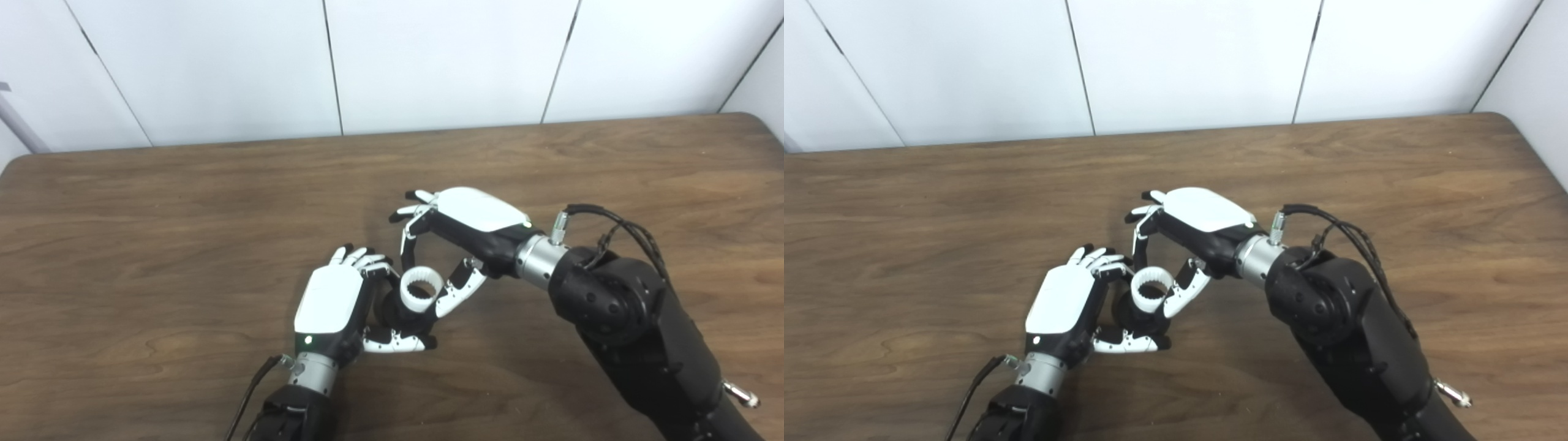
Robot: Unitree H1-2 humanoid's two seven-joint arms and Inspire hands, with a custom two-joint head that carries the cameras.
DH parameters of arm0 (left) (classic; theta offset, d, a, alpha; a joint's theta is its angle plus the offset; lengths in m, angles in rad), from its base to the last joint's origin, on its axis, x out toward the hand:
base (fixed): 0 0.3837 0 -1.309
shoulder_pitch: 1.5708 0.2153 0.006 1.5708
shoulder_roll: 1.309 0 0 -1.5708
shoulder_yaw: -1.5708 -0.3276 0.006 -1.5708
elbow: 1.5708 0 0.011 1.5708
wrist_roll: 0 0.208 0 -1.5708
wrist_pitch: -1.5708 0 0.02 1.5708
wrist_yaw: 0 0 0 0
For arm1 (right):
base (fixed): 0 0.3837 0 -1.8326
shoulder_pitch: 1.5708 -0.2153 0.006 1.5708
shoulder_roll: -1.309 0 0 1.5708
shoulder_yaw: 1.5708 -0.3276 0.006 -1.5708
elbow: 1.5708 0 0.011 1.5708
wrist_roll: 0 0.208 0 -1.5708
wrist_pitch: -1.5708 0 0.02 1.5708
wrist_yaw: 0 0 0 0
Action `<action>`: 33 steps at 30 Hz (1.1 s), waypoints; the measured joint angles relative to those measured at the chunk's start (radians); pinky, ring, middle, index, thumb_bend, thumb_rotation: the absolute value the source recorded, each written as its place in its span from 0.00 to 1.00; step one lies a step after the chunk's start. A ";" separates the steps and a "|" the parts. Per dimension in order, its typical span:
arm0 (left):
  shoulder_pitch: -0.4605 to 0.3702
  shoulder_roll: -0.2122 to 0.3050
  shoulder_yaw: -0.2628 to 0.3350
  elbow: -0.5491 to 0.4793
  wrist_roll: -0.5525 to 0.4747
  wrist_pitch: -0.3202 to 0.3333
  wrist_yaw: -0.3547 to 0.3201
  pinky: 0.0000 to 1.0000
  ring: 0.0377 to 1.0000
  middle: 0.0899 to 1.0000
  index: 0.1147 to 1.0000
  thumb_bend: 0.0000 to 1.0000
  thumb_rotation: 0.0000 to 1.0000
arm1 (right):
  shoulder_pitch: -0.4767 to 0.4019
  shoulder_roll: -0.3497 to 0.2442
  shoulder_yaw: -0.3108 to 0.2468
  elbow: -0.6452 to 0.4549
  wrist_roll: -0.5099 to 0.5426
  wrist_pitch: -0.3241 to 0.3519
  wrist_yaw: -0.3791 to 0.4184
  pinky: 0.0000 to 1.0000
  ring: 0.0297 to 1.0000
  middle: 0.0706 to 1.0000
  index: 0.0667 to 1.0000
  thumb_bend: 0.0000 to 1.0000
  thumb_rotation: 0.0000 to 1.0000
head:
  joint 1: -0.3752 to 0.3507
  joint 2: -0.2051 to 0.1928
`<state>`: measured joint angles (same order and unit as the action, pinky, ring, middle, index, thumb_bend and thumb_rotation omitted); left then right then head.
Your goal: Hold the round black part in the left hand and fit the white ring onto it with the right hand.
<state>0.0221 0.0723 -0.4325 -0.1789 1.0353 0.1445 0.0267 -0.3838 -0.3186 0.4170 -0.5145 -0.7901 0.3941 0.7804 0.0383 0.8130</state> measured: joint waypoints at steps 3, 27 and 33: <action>0.000 0.000 0.000 0.000 0.001 0.000 0.000 0.96 0.87 0.76 0.42 0.52 0.05 | 0.007 0.007 0.001 0.005 -0.004 -0.006 -0.010 1.00 1.00 0.87 0.45 0.52 0.13 | 0.002 0.000; 0.000 -0.003 -0.002 0.001 0.018 0.001 0.003 0.96 0.88 0.76 0.42 0.52 0.05 | 0.008 0.030 0.018 0.030 -0.025 -0.028 -0.027 1.00 1.00 0.87 0.45 0.52 0.13 | 0.003 -0.009; -0.001 -0.008 -0.002 0.001 0.018 0.004 -0.001 0.96 0.88 0.76 0.42 0.52 0.05 | 0.008 0.033 0.018 0.033 -0.025 -0.038 -0.028 1.00 1.00 0.87 0.45 0.52 0.13 | 0.005 -0.009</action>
<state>0.0214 0.0642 -0.4349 -0.1779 1.0535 0.1488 0.0257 -0.3757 -0.2858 0.4347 -0.4814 -0.8147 0.3565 0.7527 0.0429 0.8038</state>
